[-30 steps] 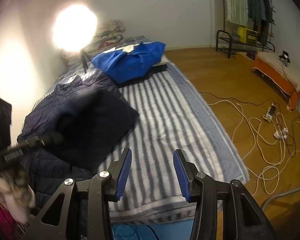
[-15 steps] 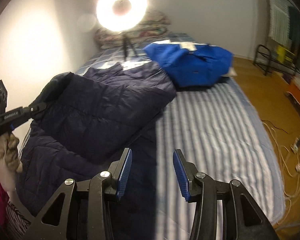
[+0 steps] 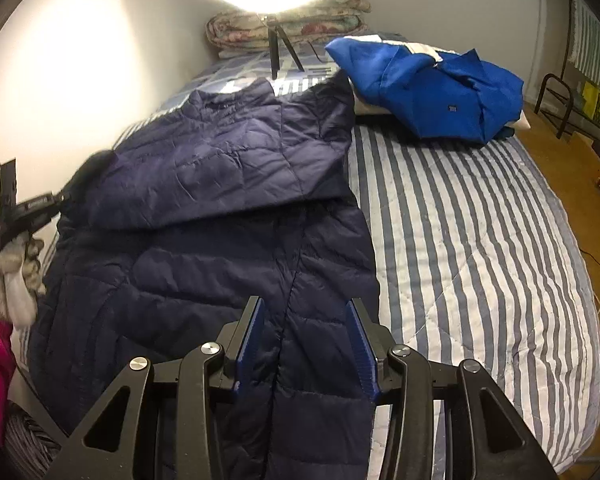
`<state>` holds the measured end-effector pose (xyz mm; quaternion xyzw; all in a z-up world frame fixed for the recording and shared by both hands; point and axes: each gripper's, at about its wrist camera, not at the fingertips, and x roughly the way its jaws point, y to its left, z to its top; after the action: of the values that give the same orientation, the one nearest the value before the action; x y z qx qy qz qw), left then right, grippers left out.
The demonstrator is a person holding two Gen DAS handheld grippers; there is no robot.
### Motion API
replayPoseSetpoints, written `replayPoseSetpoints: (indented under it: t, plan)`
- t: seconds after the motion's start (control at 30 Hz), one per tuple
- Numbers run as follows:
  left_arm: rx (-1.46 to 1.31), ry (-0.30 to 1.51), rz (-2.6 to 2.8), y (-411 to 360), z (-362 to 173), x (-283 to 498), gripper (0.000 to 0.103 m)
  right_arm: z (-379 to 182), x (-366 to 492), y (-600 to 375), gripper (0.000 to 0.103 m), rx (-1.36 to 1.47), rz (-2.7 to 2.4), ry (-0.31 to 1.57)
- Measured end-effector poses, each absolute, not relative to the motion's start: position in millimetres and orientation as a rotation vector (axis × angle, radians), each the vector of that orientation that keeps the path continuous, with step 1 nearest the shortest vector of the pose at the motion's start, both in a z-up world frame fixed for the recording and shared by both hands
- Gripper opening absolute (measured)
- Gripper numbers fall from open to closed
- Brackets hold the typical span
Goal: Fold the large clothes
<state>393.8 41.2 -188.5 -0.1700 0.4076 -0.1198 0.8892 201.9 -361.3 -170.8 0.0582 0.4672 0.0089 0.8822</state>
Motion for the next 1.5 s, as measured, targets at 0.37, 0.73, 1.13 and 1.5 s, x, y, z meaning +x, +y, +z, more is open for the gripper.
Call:
replayPoseSetpoints:
  t: [0.37,0.73,1.13,1.5]
  plan:
    - [-0.275,0.904,-0.181,42,-216,448,0.02,-191,213,-355,0.044,0.092,0.007,1.032]
    - [-0.243,0.921,-0.126,61,-218,463,0.045,-198,217,-344,0.044,0.074,0.037,1.062]
    - [-0.174,0.914,-0.046,51,-217,511,0.005,-201,210,-354,0.044,0.066,0.005,1.077]
    - [-0.161,0.851,-0.149,68,-156,404,0.043,-180,184,-357,0.044,0.065,-0.005,1.021]
